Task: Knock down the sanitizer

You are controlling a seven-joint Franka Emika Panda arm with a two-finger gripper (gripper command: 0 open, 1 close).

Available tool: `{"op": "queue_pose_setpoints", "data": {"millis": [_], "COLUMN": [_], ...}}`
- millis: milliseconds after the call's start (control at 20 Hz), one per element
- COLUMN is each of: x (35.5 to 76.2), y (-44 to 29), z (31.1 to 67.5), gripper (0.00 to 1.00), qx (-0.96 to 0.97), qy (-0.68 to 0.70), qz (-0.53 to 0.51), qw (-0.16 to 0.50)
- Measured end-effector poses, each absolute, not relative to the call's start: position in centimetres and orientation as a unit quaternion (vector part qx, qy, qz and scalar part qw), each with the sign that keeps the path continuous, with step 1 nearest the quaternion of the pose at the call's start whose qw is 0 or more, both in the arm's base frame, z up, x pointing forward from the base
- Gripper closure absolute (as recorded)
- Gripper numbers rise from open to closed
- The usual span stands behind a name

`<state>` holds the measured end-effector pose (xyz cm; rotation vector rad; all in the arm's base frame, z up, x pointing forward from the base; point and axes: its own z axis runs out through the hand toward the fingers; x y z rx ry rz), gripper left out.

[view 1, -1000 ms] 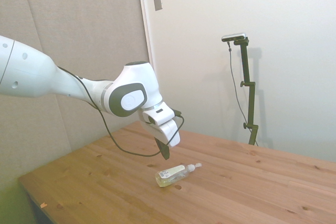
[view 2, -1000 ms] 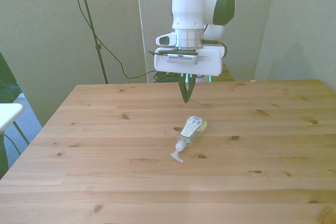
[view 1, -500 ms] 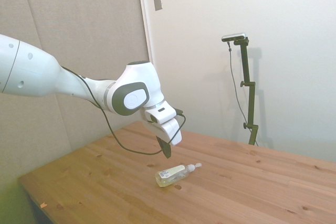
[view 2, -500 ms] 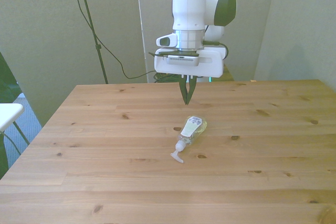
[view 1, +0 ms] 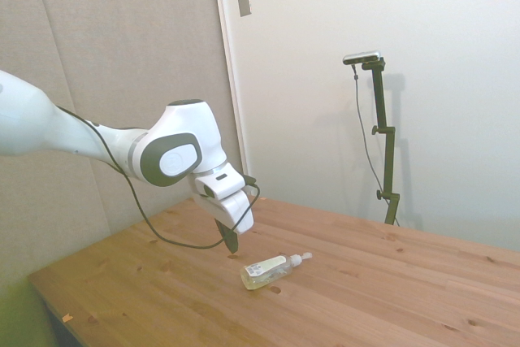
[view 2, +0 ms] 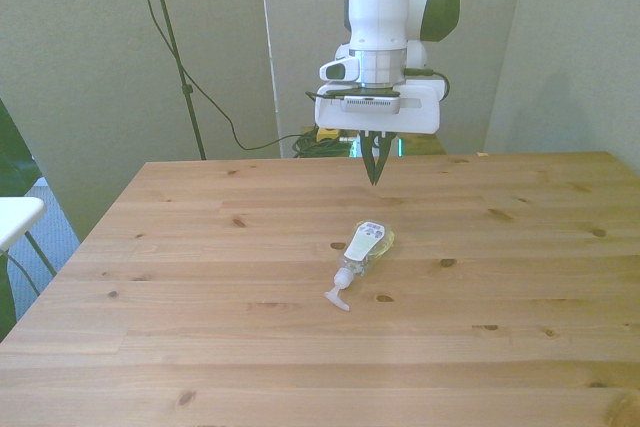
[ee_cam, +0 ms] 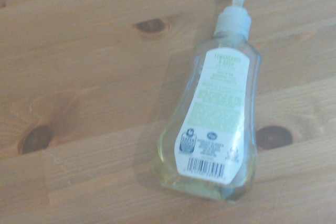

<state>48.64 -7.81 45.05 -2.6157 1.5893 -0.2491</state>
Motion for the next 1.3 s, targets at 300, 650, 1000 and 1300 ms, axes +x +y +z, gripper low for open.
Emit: {"op": "queue_pose_setpoints", "data": {"millis": [300, 650, 1000, 1300], "x": [45.9, 44.4, 44.1, 43.9], "y": [-6.0, -4.3, -3.6, -3.1], "z": [44.6, 44.3, 44.5, 44.4], "gripper": [0.00, 0.00, 0.00, 0.00], "qx": [-0.860, -0.869, -0.872, -0.875], "qy": [0.504, 0.491, 0.484, 0.480], "qz": [-0.071, -0.064, -0.065, -0.058], "qw": [0.030, 0.024, 0.022, 0.017]}}
